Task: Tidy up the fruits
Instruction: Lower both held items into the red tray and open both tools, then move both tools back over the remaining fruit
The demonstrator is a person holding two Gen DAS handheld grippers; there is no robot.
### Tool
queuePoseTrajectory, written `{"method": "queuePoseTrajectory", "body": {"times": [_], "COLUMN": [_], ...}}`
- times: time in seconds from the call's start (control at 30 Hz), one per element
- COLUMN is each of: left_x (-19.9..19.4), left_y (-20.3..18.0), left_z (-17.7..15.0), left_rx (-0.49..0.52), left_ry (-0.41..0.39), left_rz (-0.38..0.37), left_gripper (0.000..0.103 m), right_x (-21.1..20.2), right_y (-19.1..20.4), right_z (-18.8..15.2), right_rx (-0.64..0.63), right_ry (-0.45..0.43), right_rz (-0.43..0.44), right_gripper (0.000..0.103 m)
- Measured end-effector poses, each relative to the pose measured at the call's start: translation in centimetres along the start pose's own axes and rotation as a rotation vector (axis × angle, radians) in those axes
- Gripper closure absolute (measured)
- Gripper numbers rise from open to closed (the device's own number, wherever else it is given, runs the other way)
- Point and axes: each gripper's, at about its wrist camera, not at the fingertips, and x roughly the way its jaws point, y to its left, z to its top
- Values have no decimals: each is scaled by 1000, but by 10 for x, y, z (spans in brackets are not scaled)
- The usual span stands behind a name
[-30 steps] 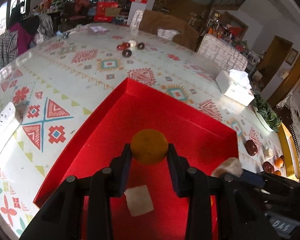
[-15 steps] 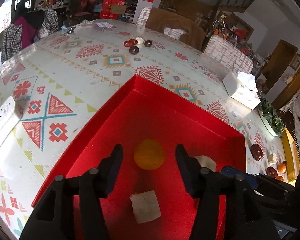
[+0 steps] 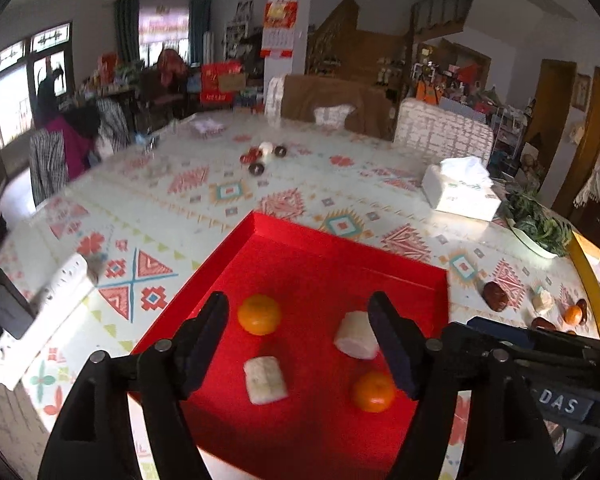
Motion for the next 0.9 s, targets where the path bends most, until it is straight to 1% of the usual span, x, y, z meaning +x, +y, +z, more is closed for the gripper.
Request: {"method": "queuePoseTrajectory", "body": {"times": [0.17, 0.27, 0.4, 0.5, 0.73, 0.83, 0.9], "left_x": [-22, -33, -42, -45, -44, -39, -35], "left_y": [-27, -46, -72, -88, -121, -137, -147], "left_z": [-5, -11, -19, -26, -41, -47, -49], "left_rx": [40, 64, 95, 104, 119, 137, 145], "left_ry": [-31, -39, -37, -18, 27, 53, 68], "left_rz": [-22, -43, -81, -120, -190, -221, -240], "left_gripper": [29, 26, 24, 24, 24, 24, 24], "right_x": [-28, -48, -76, -101, -161, -175, -179], "right_y": [-19, -34, -57, -79, -158, -192, -207], "right_z": [-13, -24, -39, -53, -83, -93, -97], "right_rx": [23, 34, 50, 74, 186, 248, 278], "right_ry": [-27, -48, -77, -103, -170, -178, -175], "right_rz": [-20, -36, -67, -88, -187, -217, -223], "right_gripper": [62, 62, 60, 58, 54, 54, 54]}}
